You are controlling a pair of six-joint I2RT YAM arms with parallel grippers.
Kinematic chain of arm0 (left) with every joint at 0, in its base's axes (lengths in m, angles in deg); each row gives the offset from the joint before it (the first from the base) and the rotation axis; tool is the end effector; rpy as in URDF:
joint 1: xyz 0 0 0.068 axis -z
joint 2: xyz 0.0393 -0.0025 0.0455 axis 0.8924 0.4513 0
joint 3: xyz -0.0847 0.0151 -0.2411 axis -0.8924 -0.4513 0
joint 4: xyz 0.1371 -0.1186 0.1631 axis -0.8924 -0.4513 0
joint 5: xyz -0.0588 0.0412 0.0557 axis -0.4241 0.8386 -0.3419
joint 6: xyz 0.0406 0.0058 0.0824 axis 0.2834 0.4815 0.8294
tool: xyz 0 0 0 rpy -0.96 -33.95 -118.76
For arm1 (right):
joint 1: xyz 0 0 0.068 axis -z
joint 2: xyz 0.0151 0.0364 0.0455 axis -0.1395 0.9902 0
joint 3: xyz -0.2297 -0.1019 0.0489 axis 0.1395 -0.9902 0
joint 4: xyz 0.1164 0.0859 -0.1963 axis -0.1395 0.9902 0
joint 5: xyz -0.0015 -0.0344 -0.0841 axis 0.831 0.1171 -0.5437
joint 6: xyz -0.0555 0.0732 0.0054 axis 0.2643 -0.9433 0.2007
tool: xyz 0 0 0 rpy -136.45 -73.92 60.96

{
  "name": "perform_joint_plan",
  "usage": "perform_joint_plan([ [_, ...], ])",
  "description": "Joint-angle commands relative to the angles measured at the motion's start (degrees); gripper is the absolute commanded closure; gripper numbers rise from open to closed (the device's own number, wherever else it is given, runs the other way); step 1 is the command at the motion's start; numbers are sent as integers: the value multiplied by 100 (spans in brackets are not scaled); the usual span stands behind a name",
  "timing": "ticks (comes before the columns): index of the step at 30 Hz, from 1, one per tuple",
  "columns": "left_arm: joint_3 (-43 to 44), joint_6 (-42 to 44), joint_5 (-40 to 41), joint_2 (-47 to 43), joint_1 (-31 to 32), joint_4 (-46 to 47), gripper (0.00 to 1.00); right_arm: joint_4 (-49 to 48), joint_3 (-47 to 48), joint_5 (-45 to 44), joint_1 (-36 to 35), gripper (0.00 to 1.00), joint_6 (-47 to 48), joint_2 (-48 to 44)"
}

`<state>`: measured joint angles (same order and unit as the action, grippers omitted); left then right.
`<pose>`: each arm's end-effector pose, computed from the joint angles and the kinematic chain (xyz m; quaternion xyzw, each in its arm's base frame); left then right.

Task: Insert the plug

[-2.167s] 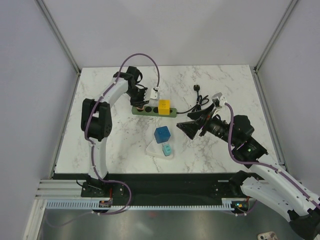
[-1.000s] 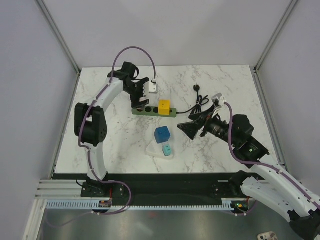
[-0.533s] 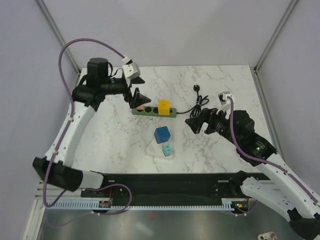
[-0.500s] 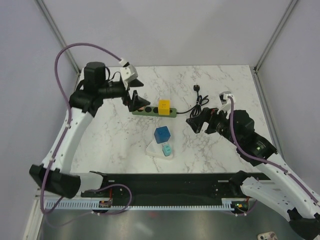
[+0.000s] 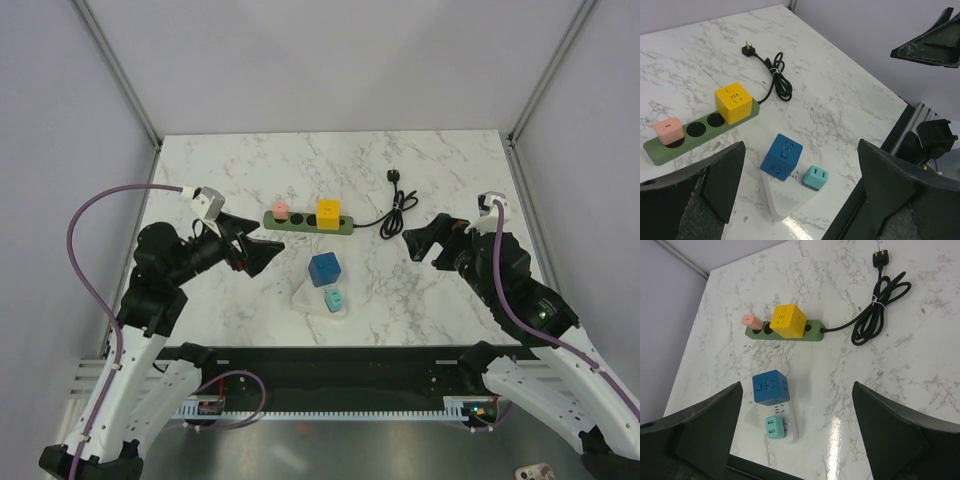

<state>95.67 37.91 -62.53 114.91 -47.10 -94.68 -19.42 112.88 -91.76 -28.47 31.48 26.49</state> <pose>0.1571 -0.0938 0.3508 0.2214 0.6923 -0.3730 0.5768 0.1549 0.0869 0.3344 0.0775 0.7974 0.2600 0.5390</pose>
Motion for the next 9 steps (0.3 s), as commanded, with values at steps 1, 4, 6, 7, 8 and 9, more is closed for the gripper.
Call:
perform_joint_plan([
  [1,-18,-553,213,43,-17,207,0,117,154,-286,19,2,-115,-102],
  [4,-1,-553,301,-19,-17,260,0,125,102,-339,19,2,-211,-119],
  [6,26,-527,310,-36,-25,207,0,126,75,-252,19,2,-211,-128],
  [7,43,-544,310,-36,-17,207,0,126,75,-216,19,2,-185,-128],
  [8,52,-622,345,-45,-17,207,0,134,66,-198,19,2,-185,-146],
  [9,52,-667,363,-37,-17,216,0,134,58,-181,19,2,-168,-155],
])
